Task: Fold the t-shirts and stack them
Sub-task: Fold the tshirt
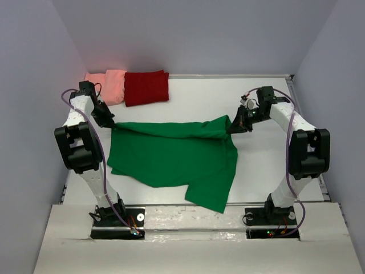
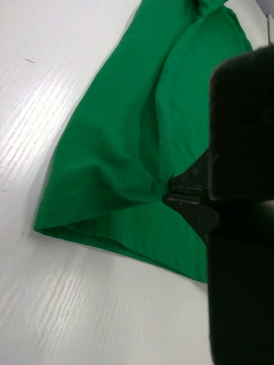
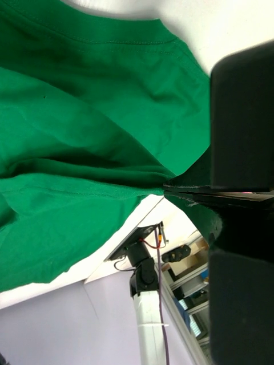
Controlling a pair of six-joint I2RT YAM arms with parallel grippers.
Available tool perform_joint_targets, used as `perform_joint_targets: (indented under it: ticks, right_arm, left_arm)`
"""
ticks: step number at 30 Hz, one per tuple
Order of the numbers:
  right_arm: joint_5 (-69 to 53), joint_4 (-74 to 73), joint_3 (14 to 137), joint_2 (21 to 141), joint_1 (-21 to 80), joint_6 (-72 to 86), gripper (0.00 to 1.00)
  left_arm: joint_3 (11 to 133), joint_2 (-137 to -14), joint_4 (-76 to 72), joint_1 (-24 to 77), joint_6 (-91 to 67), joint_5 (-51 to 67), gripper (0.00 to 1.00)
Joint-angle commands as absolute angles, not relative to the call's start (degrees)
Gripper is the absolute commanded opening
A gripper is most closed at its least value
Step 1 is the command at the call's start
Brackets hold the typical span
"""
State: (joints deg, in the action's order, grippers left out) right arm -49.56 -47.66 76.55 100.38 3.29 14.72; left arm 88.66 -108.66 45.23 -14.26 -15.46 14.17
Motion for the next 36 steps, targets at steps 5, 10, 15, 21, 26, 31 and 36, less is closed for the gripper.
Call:
perform_joint_targets:
  ticks: [5, 10, 15, 21, 26, 31, 36]
  right_arm:
    - [-44.3, -52.28, 76.99, 100.81, 5.36, 11.96, 0.0]
    - [-39.12, -55.81, 78.75, 103.0, 5.36, 10.28, 0.0]
    - [-35.07, -58.01, 78.05, 103.97, 5.36, 10.02, 0.0]
    - [-32.88, -58.18, 76.9, 105.03, 6.41, 10.19, 0.17]
    - [-28.4, -57.48, 78.31, 104.24, 6.42, 11.68, 0.82]
    - [-29.09, -56.08, 82.08, 104.32, 6.42, 13.62, 0.84]
    - [-29.26, -51.96, 84.29, 104.59, 6.42, 15.81, 0.8]
  left_arm:
    - [87.98, -108.19, 50.62, -14.41, -11.69, 13.89, 0.01]
    - [85.44, -106.79, 50.63, -14.33, -11.43, 14.06, 0.04]
    - [81.83, -105.65, 50.8, -14.41, -11.25, 14.33, 0.05]
    - [79.19, -105.03, 50.45, -14.33, -11.07, 14.15, 0.1]
    - [79.53, -103.89, 50.8, -14.41, -11.34, 12.14, 0.39]
    - [84.1, -103.01, 51.5, -15.81, -11.86, 10.02, 0.44]
    - [91.22, -102.83, 52.47, -18.1, -12.39, 7.21, 0.43]
